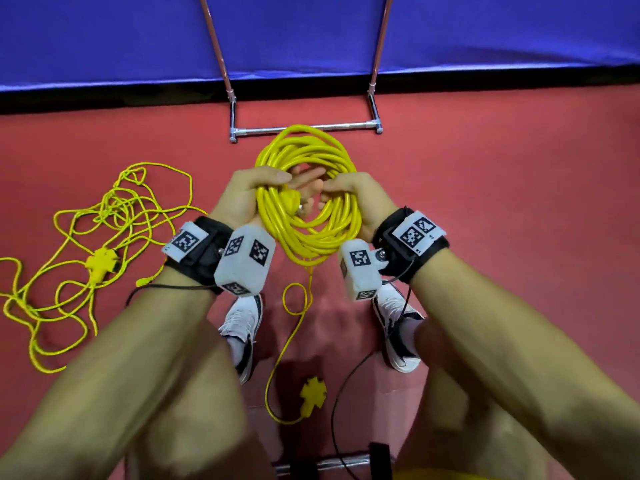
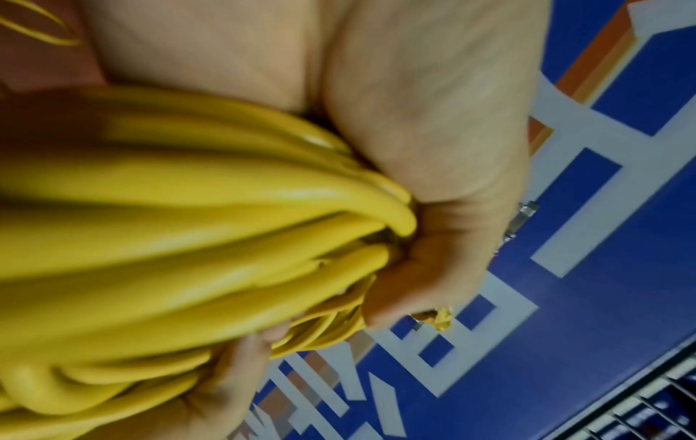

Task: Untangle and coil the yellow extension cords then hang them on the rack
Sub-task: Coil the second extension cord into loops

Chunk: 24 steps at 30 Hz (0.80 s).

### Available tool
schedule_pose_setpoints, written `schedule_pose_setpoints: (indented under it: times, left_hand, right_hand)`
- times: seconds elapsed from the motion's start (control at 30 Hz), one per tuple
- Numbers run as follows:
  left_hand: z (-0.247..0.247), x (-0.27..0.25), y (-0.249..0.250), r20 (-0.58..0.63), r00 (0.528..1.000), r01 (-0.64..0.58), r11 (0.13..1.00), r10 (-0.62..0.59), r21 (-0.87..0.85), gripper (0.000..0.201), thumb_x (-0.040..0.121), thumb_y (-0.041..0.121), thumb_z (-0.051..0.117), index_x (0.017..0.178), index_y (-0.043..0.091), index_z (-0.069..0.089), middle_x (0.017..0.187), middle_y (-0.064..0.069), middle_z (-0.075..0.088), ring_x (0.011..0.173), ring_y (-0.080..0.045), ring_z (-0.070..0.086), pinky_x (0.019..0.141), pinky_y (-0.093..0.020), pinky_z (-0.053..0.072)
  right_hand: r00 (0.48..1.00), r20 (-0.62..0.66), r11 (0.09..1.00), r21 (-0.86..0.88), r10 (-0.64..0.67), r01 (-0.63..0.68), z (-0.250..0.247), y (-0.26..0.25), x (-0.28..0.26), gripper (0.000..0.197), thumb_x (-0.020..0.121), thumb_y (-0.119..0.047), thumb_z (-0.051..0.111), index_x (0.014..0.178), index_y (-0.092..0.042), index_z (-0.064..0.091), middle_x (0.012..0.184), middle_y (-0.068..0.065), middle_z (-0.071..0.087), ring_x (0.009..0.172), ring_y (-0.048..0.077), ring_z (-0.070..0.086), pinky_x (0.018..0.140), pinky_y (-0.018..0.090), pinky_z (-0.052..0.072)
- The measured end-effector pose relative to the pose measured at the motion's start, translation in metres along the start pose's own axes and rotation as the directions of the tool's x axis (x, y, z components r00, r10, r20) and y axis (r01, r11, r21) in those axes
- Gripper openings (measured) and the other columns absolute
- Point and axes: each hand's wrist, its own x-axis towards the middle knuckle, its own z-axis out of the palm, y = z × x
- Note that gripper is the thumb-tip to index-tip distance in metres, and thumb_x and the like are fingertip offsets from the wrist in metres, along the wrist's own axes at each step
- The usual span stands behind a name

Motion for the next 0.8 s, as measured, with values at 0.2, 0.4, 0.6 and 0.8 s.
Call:
schedule_pose_setpoints:
  times: [0.2,0.4,0.6,0.8]
  left_hand:
    - [0.056,-0.052,0.051,0.107,0.989,-0.103,0.995,0.102,0.006,0.036,0.050,0.010,0.079,0.083,0.002,0.070,0.061,-0.001,0.063,0.066,-0.020,0.066,0.082,-0.044,0.055]
    - [0.122,-0.102,0.085,0.026,0.981,-0.193,0.973,0.191,0.130,0.007,0.071,0.014,0.068,0.074,0.007,0.065,0.049,0.005,0.053,0.060,-0.014,0.060,0.078,-0.033,0.050]
    - [0.164,-0.141,0.091,0.037,0.965,-0.263,0.952,0.260,0.158,0.010,0.071,0.018,0.060,0.076,0.009,0.061,0.048,0.006,0.049,0.060,-0.014,0.057,0.077,-0.033,0.051]
    - [0.174,-0.160,0.095,0.088,0.957,-0.289,0.946,0.278,0.150,0.010,0.071,0.018,0.060,0.076,0.009,0.060,0.048,0.006,0.049,0.059,-0.014,0.058,0.077,-0.033,0.051]
  right_hand:
    - [0.987,0.118,0.994,-0.002,-0.107,0.108,0.050,-0.058,-0.049,0.022,0.067,-0.008,0.066,0.087,-0.003,0.061,0.068,0.013,0.055,0.057,0.022,0.055,0.062,0.031,0.047]
    - [0.970,0.098,0.972,-0.057,-0.224,0.230,0.084,-0.106,-0.101,0.058,0.064,-0.009,0.071,0.121,-0.001,0.059,0.101,0.020,0.051,0.087,0.031,0.057,0.085,0.047,0.046]
    - [0.945,0.107,0.950,-0.013,-0.310,0.313,0.098,-0.128,-0.146,0.056,0.071,-0.006,0.062,0.127,-0.007,0.059,0.102,0.011,0.056,0.092,0.030,0.052,0.089,0.048,0.041]
    - [0.936,0.144,0.935,-0.104,-0.322,0.338,0.106,-0.139,-0.168,0.063,0.074,-0.005,0.062,0.135,-0.002,0.053,0.106,0.012,0.060,0.097,0.033,0.057,0.094,0.054,0.045]
